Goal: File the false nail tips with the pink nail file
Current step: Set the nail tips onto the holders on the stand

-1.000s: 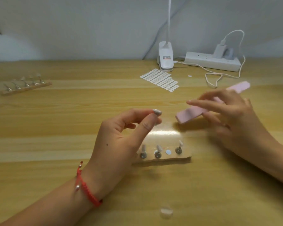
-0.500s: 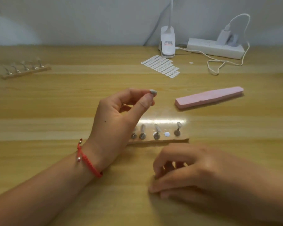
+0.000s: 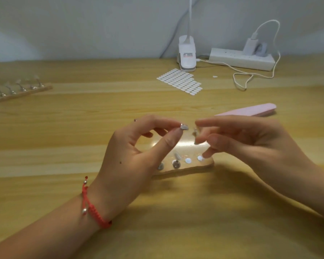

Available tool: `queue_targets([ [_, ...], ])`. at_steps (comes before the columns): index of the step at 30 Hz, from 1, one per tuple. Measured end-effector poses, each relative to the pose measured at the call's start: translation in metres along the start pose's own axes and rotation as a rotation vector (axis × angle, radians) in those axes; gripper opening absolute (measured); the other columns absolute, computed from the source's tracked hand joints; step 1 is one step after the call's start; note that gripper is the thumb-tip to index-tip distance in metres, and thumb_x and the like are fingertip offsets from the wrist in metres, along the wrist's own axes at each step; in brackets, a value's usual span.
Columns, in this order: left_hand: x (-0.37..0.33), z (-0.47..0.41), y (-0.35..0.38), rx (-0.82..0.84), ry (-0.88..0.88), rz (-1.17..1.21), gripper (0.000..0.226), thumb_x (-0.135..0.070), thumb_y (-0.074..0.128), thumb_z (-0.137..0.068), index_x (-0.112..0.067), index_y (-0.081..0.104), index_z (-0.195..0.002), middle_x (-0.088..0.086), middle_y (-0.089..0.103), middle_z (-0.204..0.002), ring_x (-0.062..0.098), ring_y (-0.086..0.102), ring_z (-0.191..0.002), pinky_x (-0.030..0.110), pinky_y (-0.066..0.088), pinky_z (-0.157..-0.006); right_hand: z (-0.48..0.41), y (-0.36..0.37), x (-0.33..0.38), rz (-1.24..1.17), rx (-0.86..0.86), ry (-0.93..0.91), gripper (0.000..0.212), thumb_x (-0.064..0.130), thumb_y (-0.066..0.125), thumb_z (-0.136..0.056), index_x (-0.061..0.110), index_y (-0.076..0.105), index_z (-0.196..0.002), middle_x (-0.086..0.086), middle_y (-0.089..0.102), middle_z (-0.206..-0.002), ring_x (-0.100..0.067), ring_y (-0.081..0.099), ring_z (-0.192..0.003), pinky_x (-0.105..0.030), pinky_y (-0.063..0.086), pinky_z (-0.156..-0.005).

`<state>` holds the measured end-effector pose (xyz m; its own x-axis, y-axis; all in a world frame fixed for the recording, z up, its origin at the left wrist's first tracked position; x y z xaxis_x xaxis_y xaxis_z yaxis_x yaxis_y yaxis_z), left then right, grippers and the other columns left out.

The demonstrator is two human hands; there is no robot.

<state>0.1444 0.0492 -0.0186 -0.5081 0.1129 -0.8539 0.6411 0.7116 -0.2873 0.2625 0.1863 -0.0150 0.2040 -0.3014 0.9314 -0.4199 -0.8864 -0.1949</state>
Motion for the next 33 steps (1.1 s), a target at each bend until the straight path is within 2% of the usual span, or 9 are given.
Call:
queue_targets([
  [5,-0.009,0.003,0.005,0.042,0.11,-0.064,0.011,-0.023,0.065,-0.084,-0.019,0.072,-0.092,-0.012,0.07,-0.087,0.006,0.062,-0.088,0.009,0.038,-0.079,-0.002,-0.005,-0.01,-0.162,-0.125,0.1,0.026,0.017,0.064,-0.077,0.024,0.077,-0.099,-0.003,0.075,-0.083,-0.014,0.073,-0.078,-0.017,0.056,-0.072],
  [8,-0.01,0.003,0.005,0.042,0.133,-0.079,0.011,-0.022,0.065,-0.084,-0.019,0.072,-0.092,-0.012,0.07,-0.087,0.005,0.061,-0.087,0.008,0.037,-0.079,-0.002,-0.009,-0.012,-0.176,-0.185,0.124,0.025,0.02,0.065,-0.075,0.023,0.078,-0.096,-0.004,0.075,-0.086,-0.02,0.074,-0.08,-0.019,0.056,-0.075],
  [12,-0.01,0.003,0.005,0.036,0.147,-0.096,0.008,-0.022,0.069,-0.084,-0.02,0.072,-0.091,-0.012,0.069,-0.085,0.006,0.061,-0.085,0.009,0.037,-0.078,-0.001,-0.008,-0.009,-0.138,-0.211,0.102,0.022,0.014,0.067,-0.073,0.021,0.078,-0.091,-0.001,0.073,-0.083,-0.017,0.074,-0.079,-0.015,0.055,-0.074],
  [16,-0.013,0.005,0.006,0.026,0.173,-0.14,0.008,-0.029,0.07,-0.081,-0.026,0.074,-0.088,-0.015,0.068,-0.085,0.018,0.063,-0.091,0.022,0.044,-0.081,0.003,-0.004,0.0,-0.103,-0.232,0.021,0.024,0.01,0.072,-0.067,0.018,0.074,-0.09,-0.004,0.073,-0.078,-0.016,0.072,-0.071,-0.018,0.056,-0.069],
  [21,-0.018,0.006,0.008,0.021,0.242,-0.215,0.009,-0.034,0.072,-0.078,-0.029,0.073,-0.085,-0.019,0.066,-0.086,0.016,0.062,-0.093,0.046,0.045,-0.082,0.008,0.0,0.006,-0.041,-0.256,-0.087,0.019,0.014,0.076,-0.066,0.022,0.074,-0.083,-0.003,0.074,-0.078,-0.013,0.072,-0.073,-0.019,0.056,-0.069],
  [24,-0.018,0.006,0.008,0.017,0.244,-0.218,0.009,-0.035,0.072,-0.077,-0.029,0.073,-0.084,-0.019,0.066,-0.086,0.015,0.062,-0.092,0.048,0.044,-0.082,0.01,0.003,0.004,-0.054,-0.254,-0.127,0.015,0.012,0.077,-0.068,0.022,0.074,-0.079,0.0,0.073,-0.078,-0.016,0.072,-0.076,-0.024,0.058,-0.07],
  [29,-0.02,0.007,0.006,-0.008,0.242,-0.243,0.01,-0.036,0.072,-0.076,-0.029,0.073,-0.083,-0.019,0.066,-0.084,0.015,0.061,-0.091,0.047,0.044,-0.08,0.01,0.005,0.004,-0.055,-0.212,-0.156,0.03,0.009,0.075,-0.073,0.019,0.072,-0.1,-0.007,0.07,-0.082,-0.019,0.072,-0.078,-0.028,0.06,-0.071],
  [33,-0.021,0.006,0.004,-0.027,0.238,-0.243,0.011,-0.036,0.072,-0.077,-0.028,0.073,-0.084,-0.017,0.066,-0.084,0.016,0.061,-0.089,0.047,0.044,-0.081,0.012,0.006,0.004,-0.063,-0.21,-0.167,0.031,0.013,0.075,-0.073,0.016,0.069,-0.104,-0.009,0.07,-0.083,-0.022,0.073,-0.079,-0.034,0.061,-0.07],
])
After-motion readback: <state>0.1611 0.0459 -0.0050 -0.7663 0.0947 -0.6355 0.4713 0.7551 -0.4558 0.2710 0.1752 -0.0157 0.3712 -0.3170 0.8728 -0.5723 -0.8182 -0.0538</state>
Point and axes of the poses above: each hand's wrist, its own z-axis away from the middle knuckle, its own y-axis out of the palm, x = y × z, the point moved 5 cm from there along -z, towards the middle knuckle
